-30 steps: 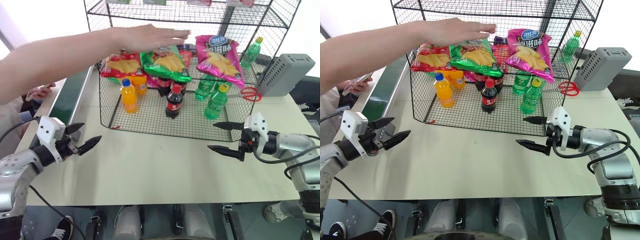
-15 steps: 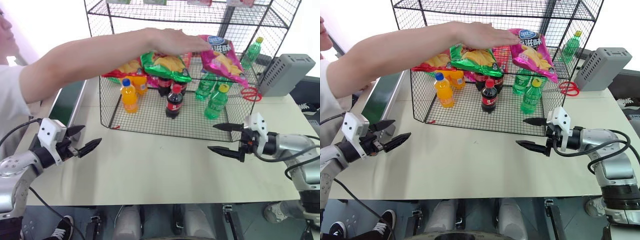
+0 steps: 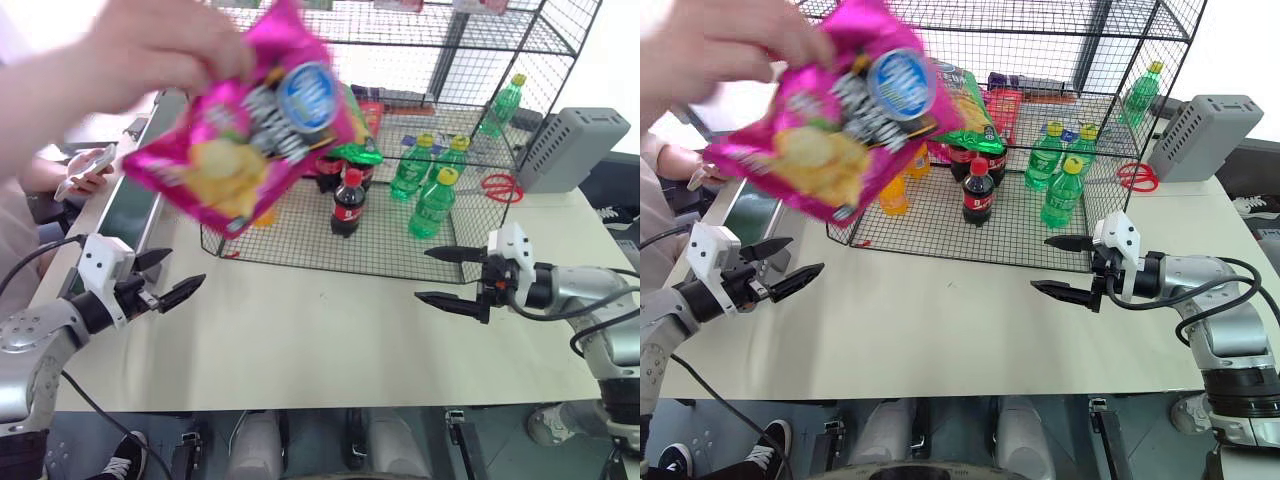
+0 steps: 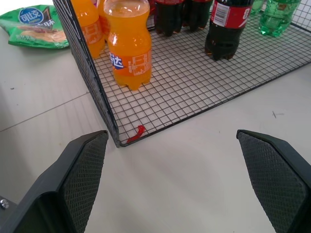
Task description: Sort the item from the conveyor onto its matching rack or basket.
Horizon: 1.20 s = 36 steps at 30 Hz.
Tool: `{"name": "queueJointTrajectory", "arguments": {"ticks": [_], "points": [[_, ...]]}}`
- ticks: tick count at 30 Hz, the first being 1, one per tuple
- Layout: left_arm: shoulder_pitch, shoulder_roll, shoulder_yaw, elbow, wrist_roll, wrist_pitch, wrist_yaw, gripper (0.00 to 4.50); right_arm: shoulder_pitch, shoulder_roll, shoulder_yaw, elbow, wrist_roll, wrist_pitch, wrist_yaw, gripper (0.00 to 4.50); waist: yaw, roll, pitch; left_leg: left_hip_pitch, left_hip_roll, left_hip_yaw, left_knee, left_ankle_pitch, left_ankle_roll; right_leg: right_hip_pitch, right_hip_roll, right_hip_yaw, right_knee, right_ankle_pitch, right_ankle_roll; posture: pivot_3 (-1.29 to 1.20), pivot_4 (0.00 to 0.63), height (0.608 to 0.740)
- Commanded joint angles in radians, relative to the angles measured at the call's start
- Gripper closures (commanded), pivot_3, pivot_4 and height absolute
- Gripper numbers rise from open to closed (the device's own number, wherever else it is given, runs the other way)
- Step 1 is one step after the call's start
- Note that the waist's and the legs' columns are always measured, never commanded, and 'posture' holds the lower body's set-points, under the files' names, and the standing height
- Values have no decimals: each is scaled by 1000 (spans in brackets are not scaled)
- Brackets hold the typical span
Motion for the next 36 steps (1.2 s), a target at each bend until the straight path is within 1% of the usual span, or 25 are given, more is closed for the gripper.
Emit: {"name": "queueJointTrajectory", "arguments": {"ticks": [1, 25, 36], "points": [[3, 5, 15, -6, 4, -25, 1, 0, -5, -10, -4, -17, 5, -6, 6, 26, 0, 0, 0, 0, 0, 0, 0, 0, 0, 0, 0, 0, 0, 0, 0, 0, 150, 740], [9, 6, 3, -4, 20, -35, 0, 0, -49, 1, 25, 18, -26, -43, 9, 26, 0, 0, 0, 0, 0, 0, 0, 0, 0, 0, 0, 0, 0, 0, 0, 0, 150, 740], [10, 51, 9, -9, 9, 30, -3, 0, -34, 11, 34, 4, -28, -53, 6, 26, 0, 0, 0, 0, 0, 0, 0, 0, 0, 0, 0, 0, 0, 0, 0, 0, 150, 740]]}}
